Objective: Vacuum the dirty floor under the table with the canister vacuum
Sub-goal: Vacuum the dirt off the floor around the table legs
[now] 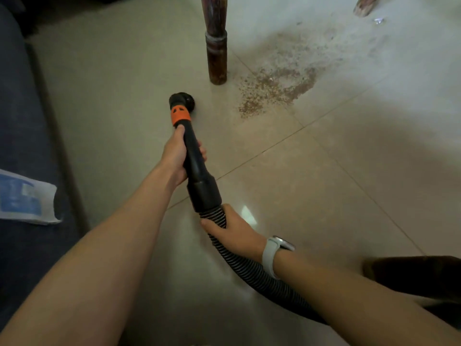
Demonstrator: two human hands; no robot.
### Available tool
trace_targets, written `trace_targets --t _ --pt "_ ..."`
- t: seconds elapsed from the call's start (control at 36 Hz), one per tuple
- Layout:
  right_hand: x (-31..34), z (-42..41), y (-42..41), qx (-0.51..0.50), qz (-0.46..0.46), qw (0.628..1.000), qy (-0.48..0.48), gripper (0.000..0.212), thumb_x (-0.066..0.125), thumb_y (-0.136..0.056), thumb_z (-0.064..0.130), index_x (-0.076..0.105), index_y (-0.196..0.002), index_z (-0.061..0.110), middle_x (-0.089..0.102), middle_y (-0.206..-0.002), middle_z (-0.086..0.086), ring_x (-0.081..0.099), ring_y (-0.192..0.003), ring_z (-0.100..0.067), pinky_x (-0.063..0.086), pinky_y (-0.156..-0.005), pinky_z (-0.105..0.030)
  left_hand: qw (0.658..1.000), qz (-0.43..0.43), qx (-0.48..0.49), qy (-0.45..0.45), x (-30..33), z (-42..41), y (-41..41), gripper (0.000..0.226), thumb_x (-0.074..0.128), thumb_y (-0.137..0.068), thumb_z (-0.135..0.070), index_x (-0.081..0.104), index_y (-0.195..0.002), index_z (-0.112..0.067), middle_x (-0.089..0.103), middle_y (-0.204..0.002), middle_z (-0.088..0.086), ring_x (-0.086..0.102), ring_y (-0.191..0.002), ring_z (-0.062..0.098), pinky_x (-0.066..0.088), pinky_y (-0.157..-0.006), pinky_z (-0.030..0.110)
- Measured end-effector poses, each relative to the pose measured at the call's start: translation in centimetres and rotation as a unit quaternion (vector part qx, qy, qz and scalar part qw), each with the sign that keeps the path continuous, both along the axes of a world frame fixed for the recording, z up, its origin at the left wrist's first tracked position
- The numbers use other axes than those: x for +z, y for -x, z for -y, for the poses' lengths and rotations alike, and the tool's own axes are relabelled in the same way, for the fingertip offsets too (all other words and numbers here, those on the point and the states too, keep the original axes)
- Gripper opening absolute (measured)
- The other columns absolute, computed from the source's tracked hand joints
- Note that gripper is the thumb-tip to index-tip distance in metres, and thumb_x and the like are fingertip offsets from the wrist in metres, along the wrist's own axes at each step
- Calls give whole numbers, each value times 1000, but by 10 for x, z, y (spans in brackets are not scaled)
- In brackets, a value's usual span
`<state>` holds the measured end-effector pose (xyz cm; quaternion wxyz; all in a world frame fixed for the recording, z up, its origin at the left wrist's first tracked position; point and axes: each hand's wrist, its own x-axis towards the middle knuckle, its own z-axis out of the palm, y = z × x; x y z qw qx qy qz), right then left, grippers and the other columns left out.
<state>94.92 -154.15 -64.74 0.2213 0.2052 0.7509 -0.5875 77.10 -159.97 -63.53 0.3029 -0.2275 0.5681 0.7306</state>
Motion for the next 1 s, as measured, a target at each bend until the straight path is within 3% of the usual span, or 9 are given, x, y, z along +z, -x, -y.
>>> trace_targets --t 0.08,0.17,0.28,0.47,0.61,0.72,0.83,0.92,1.0 --pt "-4 1 4 -8 -8 1000 -17 38 54 -94 44 37 -114 18 63 -100 -10 65 -91 -29 53 -84 -44 1000 -13 -13 15 2 -6 0 46 42 -99 -46 47 -121 -7 55 -74 6 55 -50 16 50 -49 27" --pt "-5 -6 7 -22 -17 999 -32 37 52 -94 45 36 -114 18 62 -98 -7 65 -89 -27 53 -78 -38 996 -71 -32 47 2 -16 -4 44 42 -100 -43 42 -131 -12 54 -77 7 57 -51 17 52 -51 30" --pt "-7 -15 7 -39 -26 997 -60 43 52 -95 45 39 -118 10 60 -94 -5 62 -82 -22 48 -70 -31 984 -136 -60 95 1 -27 -11 39 42 -101 -36 35 -135 -18 52 -80 8 57 -56 21 54 -53 32" --pt "-5 -19 7 -64 -48 994 -75 39 53 -94 45 37 -110 13 56 -92 -1 58 -82 -19 44 -66 -29 986 -104 -116 55 7 -43 -6 33 39 -102 -38 34 -130 -21 49 -74 10 52 -49 20 50 -50 32" --pt "-2 -26 10 -76 -55 994 -57 41 53 -94 43 40 -116 11 53 -87 5 52 -73 -8 37 -51 -11 986 -90 -132 55 14 -49 -2 35 40 -102 -37 33 -131 -19 47 -73 9 51 -49 20 50 -50 31" --pt "-3 -25 3 -45 -49 997 -47 49 56 -92 45 43 -124 10 56 -98 2 56 -87 -13 41 -61 -15 983 -86 -152 58 16 -42 -10 31 39 -101 -39 37 -126 -20 47 -71 8 50 -50 20 49 -51 32" --pt "-7 -22 -15 38 6 999 13 45 61 -92 36 48 -126 8 59 -109 -3 58 -100 -16 50 -87 -30 974 -112 -186 71 8 -20 -37 27 37 -102 -38 39 -120 -18 48 -69 9 50 -50 21 48 -49 32" --pt "-5 -31 -27 99 94 988 66 32 56 -96 23 53 -123 7 64 -110 -11 61 -95 -17 52 -86 -33 962 -153 -206 97 -4 -4 -63 27 37 -102 -36 38 -124 -19 47 -67 10 49 -48 21 46 -46 32" --pt "-4 -49 -29 60 115 991 29 27 47 -100 20 55 -122 7 67 -106 -9 62 -91 -18 53 -83 -31 956 -168 -213 109 -9 8 -82 27 38 -102 -36 38 -126 -24 48 -66 9 50 -47 20 46 -46 32"
